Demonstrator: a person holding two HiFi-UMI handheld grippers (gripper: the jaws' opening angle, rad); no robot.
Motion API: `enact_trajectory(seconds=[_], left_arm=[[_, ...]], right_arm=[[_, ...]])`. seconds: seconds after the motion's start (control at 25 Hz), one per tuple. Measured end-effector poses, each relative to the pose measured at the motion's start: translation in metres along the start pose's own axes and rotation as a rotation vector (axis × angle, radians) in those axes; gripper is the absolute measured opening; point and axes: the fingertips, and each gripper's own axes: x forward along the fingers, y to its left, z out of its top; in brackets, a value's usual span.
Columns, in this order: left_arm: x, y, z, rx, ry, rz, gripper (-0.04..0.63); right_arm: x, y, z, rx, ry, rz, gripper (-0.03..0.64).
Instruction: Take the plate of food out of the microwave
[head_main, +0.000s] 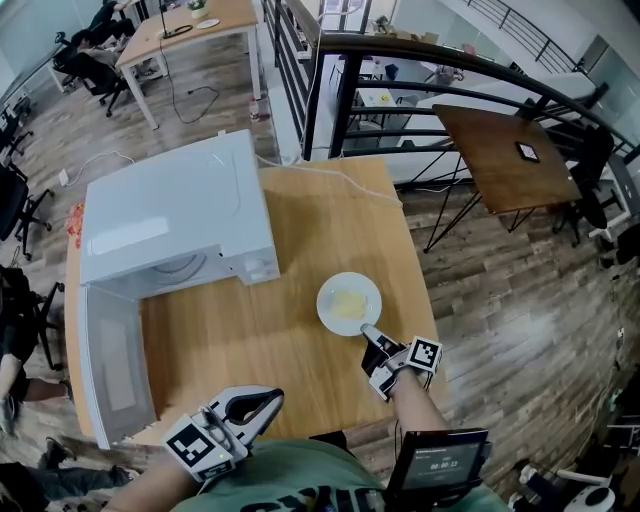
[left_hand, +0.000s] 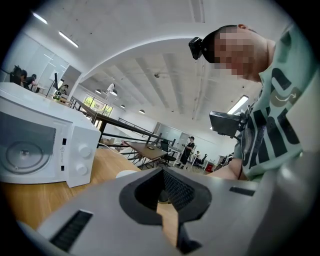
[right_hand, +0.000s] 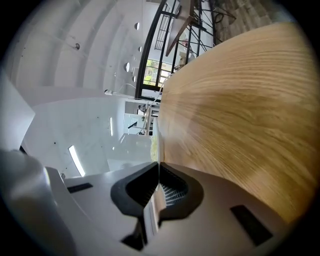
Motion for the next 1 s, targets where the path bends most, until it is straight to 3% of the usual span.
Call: enact_trajectory(seconds=[0.6,1.0], left_arm=[[0.006,-0.006,0.006,-0.012,-0.014,-0.004,-0.008],[-0.005,-0.007,0.000,-0.006,0.003,0.006,-0.008]], right_arm=[[-0.003,-0.038,0.000,0.040,0.013,-0.103,0.014],[-0.001,-0.061,-0.009,-0.015,0.064,-0.270,0.018]])
